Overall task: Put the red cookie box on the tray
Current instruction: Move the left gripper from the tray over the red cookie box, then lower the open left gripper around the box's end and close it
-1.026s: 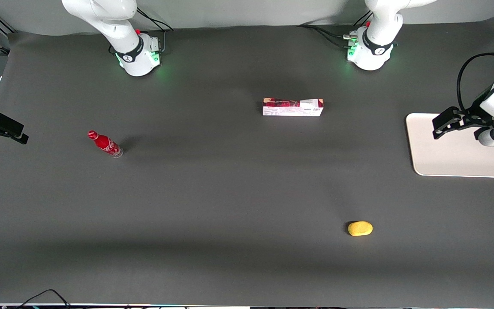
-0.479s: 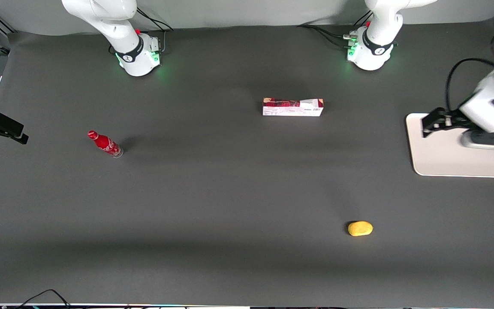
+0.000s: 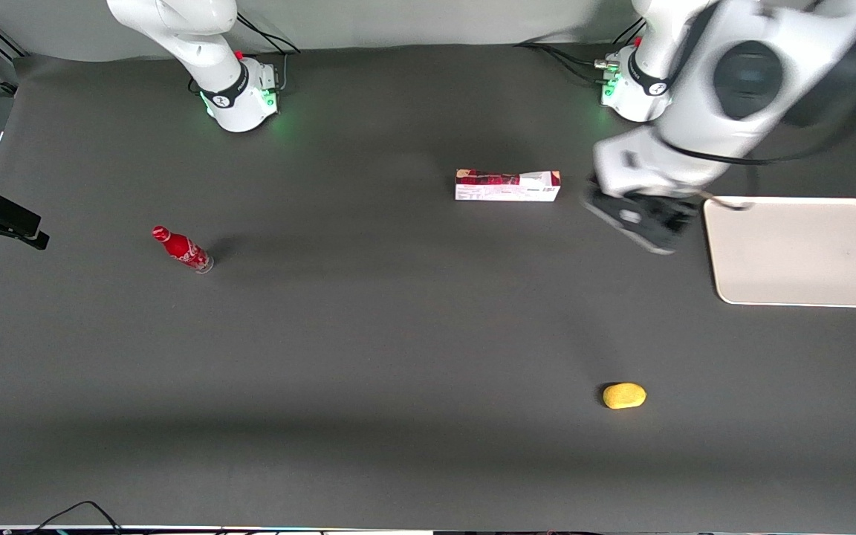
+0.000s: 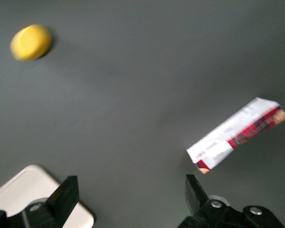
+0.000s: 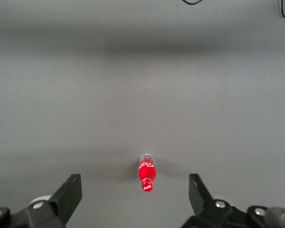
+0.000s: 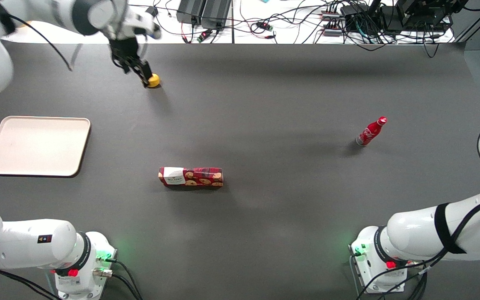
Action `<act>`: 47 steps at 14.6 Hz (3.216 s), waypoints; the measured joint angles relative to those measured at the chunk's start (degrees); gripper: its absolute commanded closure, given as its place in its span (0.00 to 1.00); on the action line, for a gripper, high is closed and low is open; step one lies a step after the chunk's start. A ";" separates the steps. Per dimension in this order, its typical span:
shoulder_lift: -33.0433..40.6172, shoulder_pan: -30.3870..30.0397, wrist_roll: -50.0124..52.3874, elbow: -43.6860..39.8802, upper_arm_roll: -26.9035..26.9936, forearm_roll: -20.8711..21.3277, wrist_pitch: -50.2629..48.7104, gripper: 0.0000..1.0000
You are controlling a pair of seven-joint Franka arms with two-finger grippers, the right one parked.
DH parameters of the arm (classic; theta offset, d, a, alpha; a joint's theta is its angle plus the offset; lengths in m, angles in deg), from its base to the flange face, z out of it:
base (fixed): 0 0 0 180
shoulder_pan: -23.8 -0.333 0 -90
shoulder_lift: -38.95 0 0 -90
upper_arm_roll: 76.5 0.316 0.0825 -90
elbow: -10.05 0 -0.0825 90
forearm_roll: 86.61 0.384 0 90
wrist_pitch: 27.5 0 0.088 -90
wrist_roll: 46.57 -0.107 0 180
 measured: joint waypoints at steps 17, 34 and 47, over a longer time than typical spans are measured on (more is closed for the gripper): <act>5.39 -0.28 -2.60 33.52 -28.87 -0.70 33.00 0.00; 5.23 -1.94 -15.01 45.08 -31.15 -1.19 51.25 0.00; 0.88 -2.59 -15.58 45.67 -31.13 -0.57 52.50 0.00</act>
